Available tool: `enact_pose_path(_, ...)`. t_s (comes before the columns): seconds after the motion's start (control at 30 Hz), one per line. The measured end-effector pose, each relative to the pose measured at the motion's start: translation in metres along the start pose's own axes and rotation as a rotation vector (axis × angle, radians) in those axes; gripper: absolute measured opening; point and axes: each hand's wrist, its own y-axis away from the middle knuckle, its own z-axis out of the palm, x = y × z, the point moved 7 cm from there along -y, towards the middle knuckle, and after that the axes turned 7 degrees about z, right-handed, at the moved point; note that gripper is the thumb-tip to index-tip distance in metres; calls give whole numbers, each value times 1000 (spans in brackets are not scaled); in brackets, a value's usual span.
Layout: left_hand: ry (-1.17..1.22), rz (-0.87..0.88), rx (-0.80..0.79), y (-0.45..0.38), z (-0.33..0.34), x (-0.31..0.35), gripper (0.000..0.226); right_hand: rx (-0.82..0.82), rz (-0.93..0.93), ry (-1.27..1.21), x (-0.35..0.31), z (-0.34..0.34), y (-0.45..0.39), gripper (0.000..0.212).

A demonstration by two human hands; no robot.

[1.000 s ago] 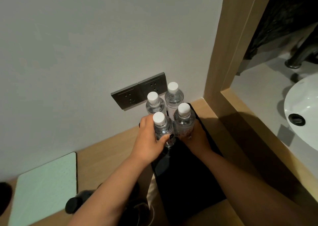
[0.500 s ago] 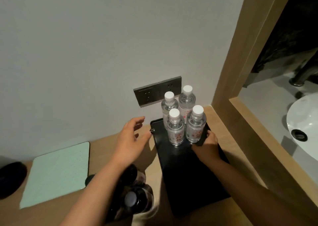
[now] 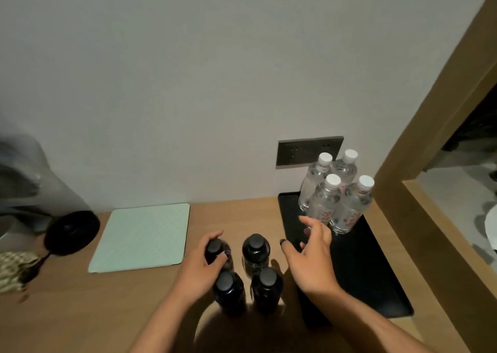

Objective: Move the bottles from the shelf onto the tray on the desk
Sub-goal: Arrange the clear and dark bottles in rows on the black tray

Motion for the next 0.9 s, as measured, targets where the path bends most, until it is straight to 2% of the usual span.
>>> enact_pose_path(0.17,81,31,126,-3,-9,-13,20,-34,-101,78,-15,19,24,44)
enact_pose_path(0.3,215,-32,326,-5,-37,-12,23,-64,-222,127,-24,13,38,41)
enact_pose_path(0.47,259,99,407,-11,-74,38,18,-146,-315,233,-44,13,44,43)
enact_pose_path(0.53,351,223,278,-8,-140,33,17,-87,-305,274,-76,83,71,51)
enact_pose_path(0.63,382,323,158,-8,-138,64,18,-150,-304,265,-85,96,70,68)
enact_pose_path(0.7,437,355,64,1,-131,81,28,-174,-288,259,-87,97,59,75)
enact_pose_path(0.83,504,377,-27,11,-118,94,29,-364,-279,221,-90,99,58,72)
enact_pose_path(0.9,509,386,-52,15,-110,95,29,-361,-264,209,-87,93,60,70)
